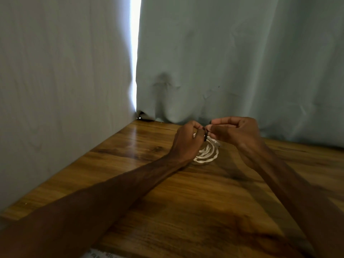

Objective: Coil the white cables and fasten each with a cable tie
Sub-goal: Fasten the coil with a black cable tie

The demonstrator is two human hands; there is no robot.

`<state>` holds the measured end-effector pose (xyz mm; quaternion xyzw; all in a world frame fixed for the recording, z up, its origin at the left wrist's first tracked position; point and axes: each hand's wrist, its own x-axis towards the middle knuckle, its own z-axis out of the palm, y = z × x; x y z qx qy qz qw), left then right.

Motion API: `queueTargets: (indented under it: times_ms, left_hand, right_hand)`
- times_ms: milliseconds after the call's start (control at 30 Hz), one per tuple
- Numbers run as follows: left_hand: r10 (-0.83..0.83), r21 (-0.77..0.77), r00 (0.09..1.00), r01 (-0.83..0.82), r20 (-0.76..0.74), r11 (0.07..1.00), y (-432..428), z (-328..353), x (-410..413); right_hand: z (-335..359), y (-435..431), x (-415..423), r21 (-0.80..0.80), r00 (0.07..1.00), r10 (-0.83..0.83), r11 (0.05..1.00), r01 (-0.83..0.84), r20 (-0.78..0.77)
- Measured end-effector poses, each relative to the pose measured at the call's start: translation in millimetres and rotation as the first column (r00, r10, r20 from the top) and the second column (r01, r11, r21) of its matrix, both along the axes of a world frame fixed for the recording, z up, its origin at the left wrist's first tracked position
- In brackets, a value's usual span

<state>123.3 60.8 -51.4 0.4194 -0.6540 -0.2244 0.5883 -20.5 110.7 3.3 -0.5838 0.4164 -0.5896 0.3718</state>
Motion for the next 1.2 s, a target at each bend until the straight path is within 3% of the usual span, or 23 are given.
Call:
queueTargets:
  times_ms: [100, 700, 933, 1200]
  left_hand:
    - [0.032, -0.057, 0.999, -0.031, 0.023, 0.998, 2, 4, -1]
    - [0.162, -0.172, 0.977, -0.138, 0.137, 0.975, -1, 2, -3]
    - [0.133, -0.229, 0.982, -0.1, 0.133, 0.968, -2, 1, -3]
    - [0.101, -0.272, 0.983, -0.055, 0.157, 0.961, 1, 3, -2]
  right_hand:
    - [4, 0, -2, 0.02, 0.999, 0.024, 0.999, -0.025, 0.034]
    - [10, 1, 1, 0.141, 0.992, -0.018, 0.989, 0.035, -0.125]
    - [12, -3, -3, 0.297, 0.997, -0.067, 0.952, 0.074, -0.034]
    - [12, -7, -7, 0.344, 0.999, -0.054, 0.938, 0.052, -0.005]
